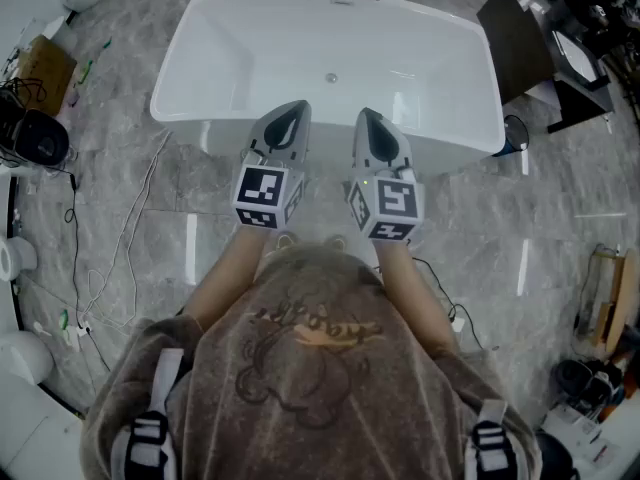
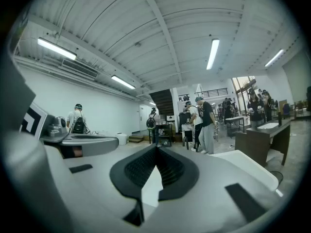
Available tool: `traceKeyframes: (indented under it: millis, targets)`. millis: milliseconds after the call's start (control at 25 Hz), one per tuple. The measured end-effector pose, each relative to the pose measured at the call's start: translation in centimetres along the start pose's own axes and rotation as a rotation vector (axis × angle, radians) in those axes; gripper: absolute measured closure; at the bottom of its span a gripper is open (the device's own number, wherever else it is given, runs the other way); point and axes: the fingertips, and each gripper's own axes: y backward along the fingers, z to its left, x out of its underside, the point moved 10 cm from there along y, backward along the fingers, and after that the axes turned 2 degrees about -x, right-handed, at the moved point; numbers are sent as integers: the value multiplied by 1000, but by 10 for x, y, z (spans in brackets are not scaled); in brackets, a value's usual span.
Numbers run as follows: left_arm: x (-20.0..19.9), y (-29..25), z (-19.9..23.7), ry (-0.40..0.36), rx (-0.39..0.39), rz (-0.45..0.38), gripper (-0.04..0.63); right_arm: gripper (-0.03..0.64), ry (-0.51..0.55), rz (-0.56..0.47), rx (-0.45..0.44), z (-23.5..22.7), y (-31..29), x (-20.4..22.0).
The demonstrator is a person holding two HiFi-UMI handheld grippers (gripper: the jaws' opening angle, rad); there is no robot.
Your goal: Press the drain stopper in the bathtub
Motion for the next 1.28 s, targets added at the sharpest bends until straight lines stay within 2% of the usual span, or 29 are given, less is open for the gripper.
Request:
traceKeyframes:
  millis: [520,1000,1280]
  targets:
    - [1,-8,-6,-13,-13,13,595,614,8,-15,-30,-24,5,-4]
    - [7,-18,-24,-13,-65,5,595,614,14,-13,-72,-56,7,3]
    - [13,-52,-19,-6,-53,4,594,614,2,-24,-59,-79,-16,4]
